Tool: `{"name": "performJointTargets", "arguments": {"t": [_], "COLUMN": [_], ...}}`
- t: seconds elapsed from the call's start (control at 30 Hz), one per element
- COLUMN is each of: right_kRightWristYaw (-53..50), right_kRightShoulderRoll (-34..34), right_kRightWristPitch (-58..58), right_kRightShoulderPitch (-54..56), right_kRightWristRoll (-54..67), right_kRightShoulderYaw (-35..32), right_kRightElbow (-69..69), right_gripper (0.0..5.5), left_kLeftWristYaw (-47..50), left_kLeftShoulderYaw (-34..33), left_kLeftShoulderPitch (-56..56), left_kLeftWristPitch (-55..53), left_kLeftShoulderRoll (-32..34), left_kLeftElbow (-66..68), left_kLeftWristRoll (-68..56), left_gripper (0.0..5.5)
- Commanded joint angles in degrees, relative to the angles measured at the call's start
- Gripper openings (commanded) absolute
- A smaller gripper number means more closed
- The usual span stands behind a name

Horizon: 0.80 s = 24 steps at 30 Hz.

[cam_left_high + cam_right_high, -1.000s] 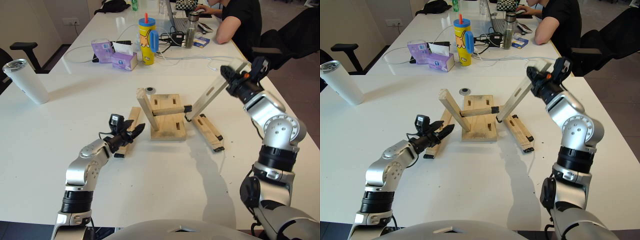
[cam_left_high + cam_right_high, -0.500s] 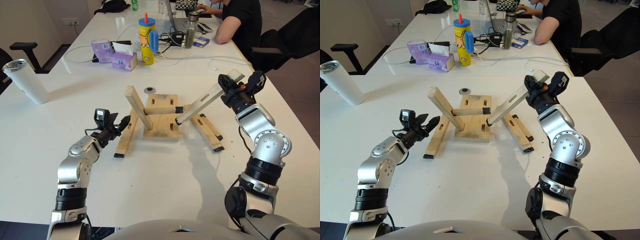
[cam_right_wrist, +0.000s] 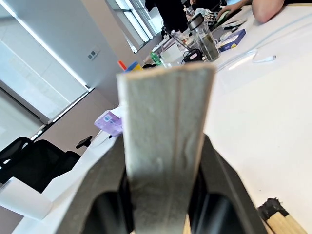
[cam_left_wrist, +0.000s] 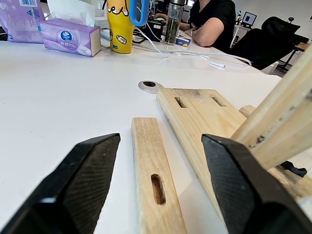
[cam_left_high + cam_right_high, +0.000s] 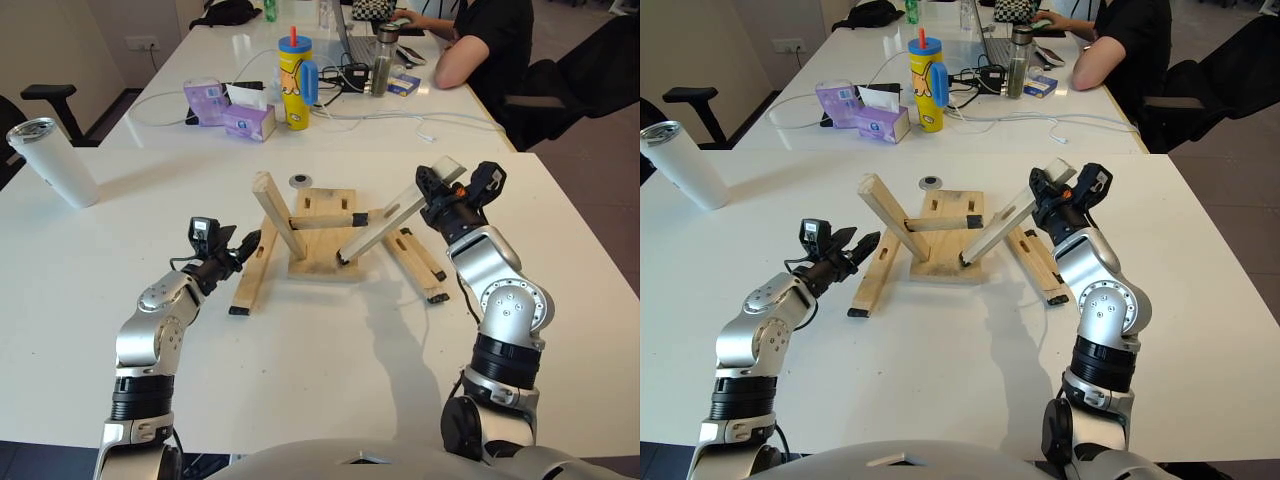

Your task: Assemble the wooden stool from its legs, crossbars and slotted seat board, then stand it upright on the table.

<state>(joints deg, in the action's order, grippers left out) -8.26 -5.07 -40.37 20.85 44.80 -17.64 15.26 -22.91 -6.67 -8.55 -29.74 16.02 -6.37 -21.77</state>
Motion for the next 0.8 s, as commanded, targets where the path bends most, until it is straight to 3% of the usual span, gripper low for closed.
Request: {"name": "performJointTargets", "arguments": {"t": [0.03, 0.3, 0.8], "right_kRightWristYaw": [0.18, 3.6, 9.28], "right_kRightShoulderRoll": [-3.27, -3.56, -6.73], "right_kRightWristPitch": [1.62, 8.11, 9.64], "right_kRightShoulderPitch": [-2.99, -2.09, 4.79], "right_kRightWristRoll": [-6.92, -9.49, -8.41], "right_kRightShoulderYaw": [1.37, 2.57, 0.82], "right_kRightElbow": [-2.3, -4.71, -10.4], "right_gripper": [1.02, 1.02, 1.02], "left_kLeftWristYaw": [-0.01, 0.08, 0.09], "left_kLeftShoulderYaw": [0.34, 0.82, 0.75], "left_kLeftShoulderPitch": [-0.41, -1.02, -1.38], "left_kLeftWristPitch": [0.08, 0.23, 0.3], "left_kLeftShoulderRoll": [0.29, -0.09, 0.22], "left_kLeftElbow": [0.25, 0.32, 0.41], "left_kLeftWristRoll": [0.45, 0.53, 0.33], "left_gripper": [3.11, 3.11, 3.11]}}
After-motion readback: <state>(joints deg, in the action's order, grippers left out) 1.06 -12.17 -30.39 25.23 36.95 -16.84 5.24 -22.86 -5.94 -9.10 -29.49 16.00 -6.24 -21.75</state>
